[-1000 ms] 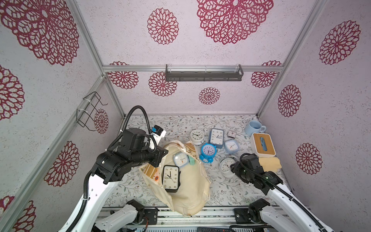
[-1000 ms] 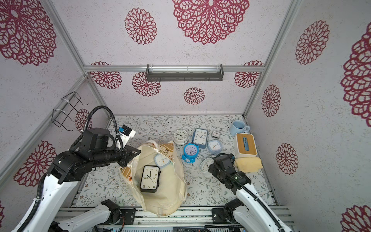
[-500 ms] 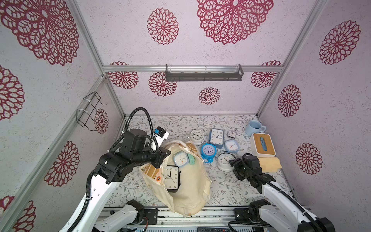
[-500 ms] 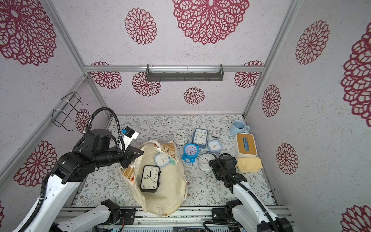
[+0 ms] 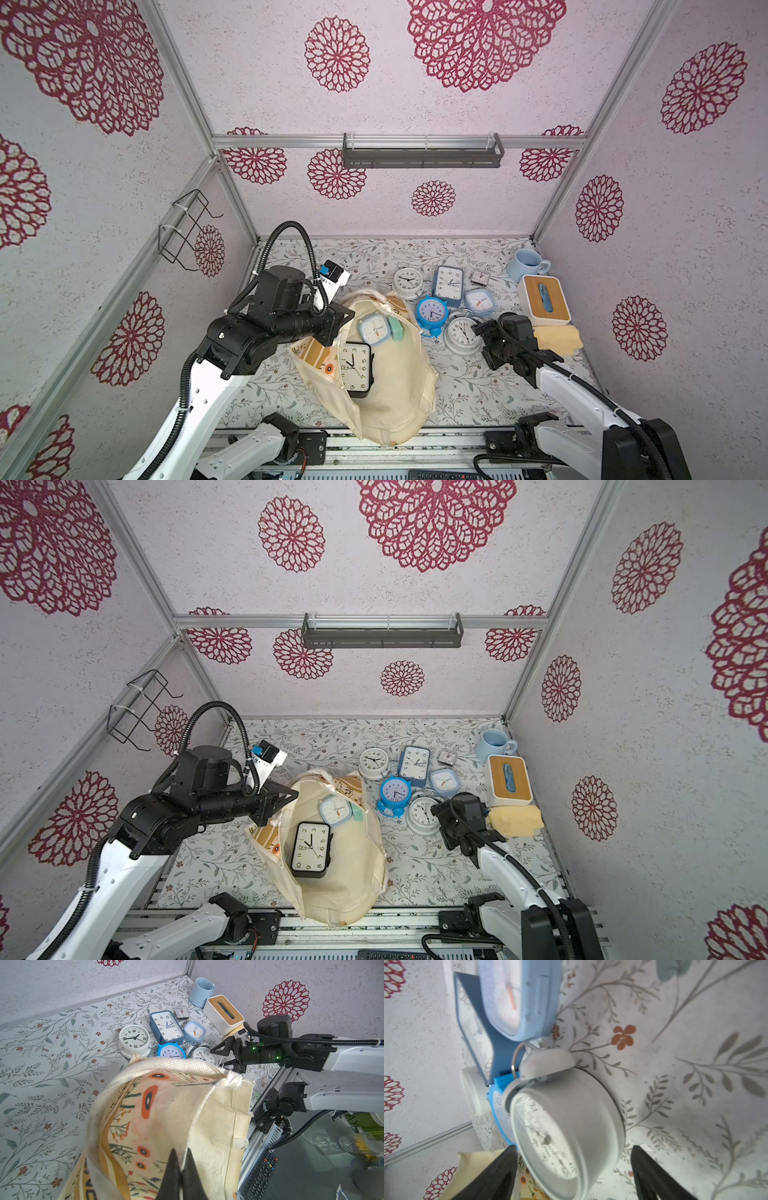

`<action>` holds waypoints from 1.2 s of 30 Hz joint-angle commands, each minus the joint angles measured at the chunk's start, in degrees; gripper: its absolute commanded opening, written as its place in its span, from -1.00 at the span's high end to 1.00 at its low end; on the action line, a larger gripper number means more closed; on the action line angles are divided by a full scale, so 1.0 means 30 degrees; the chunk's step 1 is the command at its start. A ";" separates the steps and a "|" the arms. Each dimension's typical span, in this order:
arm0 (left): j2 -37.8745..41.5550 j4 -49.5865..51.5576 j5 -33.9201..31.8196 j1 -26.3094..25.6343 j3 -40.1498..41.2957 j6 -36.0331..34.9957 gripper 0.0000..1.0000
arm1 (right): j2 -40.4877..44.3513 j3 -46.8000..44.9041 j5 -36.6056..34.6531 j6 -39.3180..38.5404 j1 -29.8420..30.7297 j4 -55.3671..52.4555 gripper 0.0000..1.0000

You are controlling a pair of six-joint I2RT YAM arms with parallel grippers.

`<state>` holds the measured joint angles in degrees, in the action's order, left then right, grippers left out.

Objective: Take the alarm clock out of the canvas bag
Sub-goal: Place the alarm at the center of the board.

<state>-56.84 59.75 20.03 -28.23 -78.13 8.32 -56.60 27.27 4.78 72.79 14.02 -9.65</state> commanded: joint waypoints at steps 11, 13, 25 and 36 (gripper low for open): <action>0.0708 -0.1900 -0.0495 0.0034 0.1261 0.3761 1.00 | 0.3270 0.8711 0.2013 -1.4620 1.0488 -0.3122 -0.57; 0.0927 -0.1838 -0.0775 0.0074 0.1149 0.3602 1.00 | 0.2760 0.9575 0.1261 -1.6409 1.2773 -0.4041 -0.56; 0.0548 -0.0857 -0.1436 0.0124 0.0129 0.3173 1.00 | -0.4859 1.2811 -0.1398 -1.3394 1.8207 -0.4581 -0.67; 0.0475 -0.2406 -0.1389 0.0120 0.0727 0.3107 1.00 | -0.8737 1.0605 -0.1731 -0.3975 1.7960 0.0828 -0.86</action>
<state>-55.64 57.69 15.73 -28.18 -75.94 18.22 -81.01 56.75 1.83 52.69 68.40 -12.45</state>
